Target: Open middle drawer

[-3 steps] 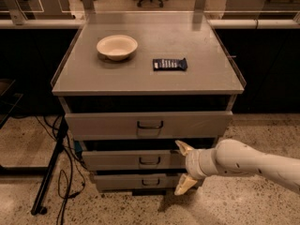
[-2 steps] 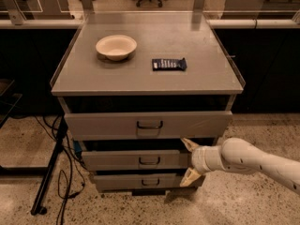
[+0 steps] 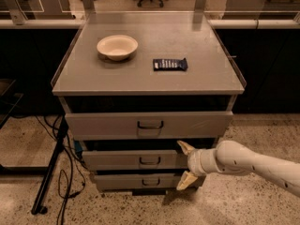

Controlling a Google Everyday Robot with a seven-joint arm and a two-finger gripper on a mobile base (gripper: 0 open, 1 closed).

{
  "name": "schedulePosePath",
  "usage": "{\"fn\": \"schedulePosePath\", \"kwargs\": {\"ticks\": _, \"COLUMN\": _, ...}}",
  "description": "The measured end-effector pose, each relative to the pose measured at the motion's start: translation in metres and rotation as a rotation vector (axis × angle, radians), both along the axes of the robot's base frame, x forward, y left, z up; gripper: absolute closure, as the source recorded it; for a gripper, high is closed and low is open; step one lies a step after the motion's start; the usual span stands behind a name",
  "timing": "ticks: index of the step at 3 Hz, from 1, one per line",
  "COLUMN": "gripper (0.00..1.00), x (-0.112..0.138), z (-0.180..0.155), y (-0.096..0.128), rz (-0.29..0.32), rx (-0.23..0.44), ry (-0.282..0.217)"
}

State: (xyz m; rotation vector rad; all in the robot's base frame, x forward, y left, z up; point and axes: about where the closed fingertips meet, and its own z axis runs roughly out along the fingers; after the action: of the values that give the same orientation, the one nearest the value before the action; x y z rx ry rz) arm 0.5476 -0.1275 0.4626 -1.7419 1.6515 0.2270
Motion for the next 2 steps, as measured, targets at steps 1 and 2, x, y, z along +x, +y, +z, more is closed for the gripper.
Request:
{"fn": "schedulePosePath", "kwargs": {"ticks": 1, "gripper": 0.00, "x": -0.0248, "z": -0.0624, "y": -0.0140, "rz": -0.042, "rx": -0.051, "ry": 0.081}}
{"fn": "schedulePosePath", "kwargs": {"ticks": 2, "gripper": 0.00, "x": -0.0247, "z": -0.0626, "y": -0.0143, "rz": -0.043, "rx": -0.051, "ry": 0.080}}
